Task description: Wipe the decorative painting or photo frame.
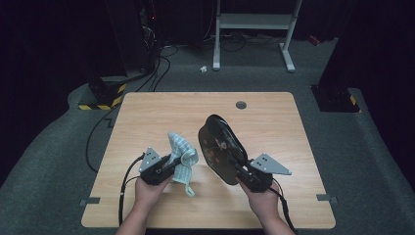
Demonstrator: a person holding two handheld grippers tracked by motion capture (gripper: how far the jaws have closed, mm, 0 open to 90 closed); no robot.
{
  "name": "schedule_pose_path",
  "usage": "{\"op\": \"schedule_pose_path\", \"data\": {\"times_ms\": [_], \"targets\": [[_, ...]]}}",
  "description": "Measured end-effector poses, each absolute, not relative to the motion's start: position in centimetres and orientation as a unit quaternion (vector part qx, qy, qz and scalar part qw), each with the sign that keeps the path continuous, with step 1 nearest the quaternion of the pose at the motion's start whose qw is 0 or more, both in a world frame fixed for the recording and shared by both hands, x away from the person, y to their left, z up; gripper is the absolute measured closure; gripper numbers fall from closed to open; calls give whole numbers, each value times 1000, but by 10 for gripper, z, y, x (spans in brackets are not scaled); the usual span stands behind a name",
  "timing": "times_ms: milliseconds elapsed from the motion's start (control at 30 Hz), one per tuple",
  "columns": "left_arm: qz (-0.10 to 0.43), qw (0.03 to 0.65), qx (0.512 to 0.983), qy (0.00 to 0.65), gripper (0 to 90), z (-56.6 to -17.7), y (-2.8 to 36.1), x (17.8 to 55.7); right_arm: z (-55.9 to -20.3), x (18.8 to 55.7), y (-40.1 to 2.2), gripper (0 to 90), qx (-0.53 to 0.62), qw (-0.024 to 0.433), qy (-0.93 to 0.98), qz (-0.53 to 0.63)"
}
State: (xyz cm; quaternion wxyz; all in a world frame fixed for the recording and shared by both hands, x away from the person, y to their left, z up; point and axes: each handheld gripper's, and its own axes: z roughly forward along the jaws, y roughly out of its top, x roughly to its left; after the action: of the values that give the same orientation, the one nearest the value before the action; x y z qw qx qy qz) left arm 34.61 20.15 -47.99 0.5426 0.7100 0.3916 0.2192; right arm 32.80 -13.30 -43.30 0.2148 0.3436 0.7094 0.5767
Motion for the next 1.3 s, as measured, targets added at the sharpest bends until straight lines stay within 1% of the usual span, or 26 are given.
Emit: {"op": "schedule_pose_path", "data": {"times_ms": [167,233,533,767,800,833,867,900,933,1033,1067,1100,1133,1167,1200,1233,1267,1300], "targets": [[223,548,702,396,721,-478,210,345,-446,329,-114,803,336,199,722,571],[224,550,701,396,721,-478,210,345,-448,327,-112,803,334,200,719,575],[222,567,692,388,721,-463,210,344,-457,319,-121,797,326,196,720,581],[225,593,682,365,721,-434,198,344,-463,316,-130,788,328,187,717,586],[226,595,681,361,721,-430,196,344,-463,316,-130,774,327,185,718,587],[229,598,680,358,721,-425,194,345,-463,316,-131,724,324,185,720,585],[230,601,678,355,721,-421,191,346,-463,316,-131,724,324,185,720,585],[230,607,677,348,721,-412,186,349,-464,314,-134,699,327,184,723,580],[230,607,677,348,722,-412,186,349,-464,314,-134,699,327,184,723,580],[232,617,674,334,721,-396,176,351,-469,308,-138,679,328,186,727,573],[234,618,675,329,721,-390,172,352,-470,307,-139,681,330,188,726,573],[234,623,674,320,721,-381,165,354,-473,306,-141,727,334,183,724,576],[234,623,674,320,721,-381,165,354,-473,306,-141,727,334,183,724,576],[237,627,675,308,721,-369,156,355,-475,304,-141,774,336,192,723,572],[237,627,675,308,721,-369,156,355,-475,304,-141,774,336,192,723,572],[240,633,673,299,721,-357,150,358,-474,304,-143,776,337,185,724,573],[240,633,673,299,721,-357,150,358,-474,304,-143,776,337,185,724,573],[240,637,671,294,721,-349,144,361,-474,305,-143,776,337,184,724,573]]}}
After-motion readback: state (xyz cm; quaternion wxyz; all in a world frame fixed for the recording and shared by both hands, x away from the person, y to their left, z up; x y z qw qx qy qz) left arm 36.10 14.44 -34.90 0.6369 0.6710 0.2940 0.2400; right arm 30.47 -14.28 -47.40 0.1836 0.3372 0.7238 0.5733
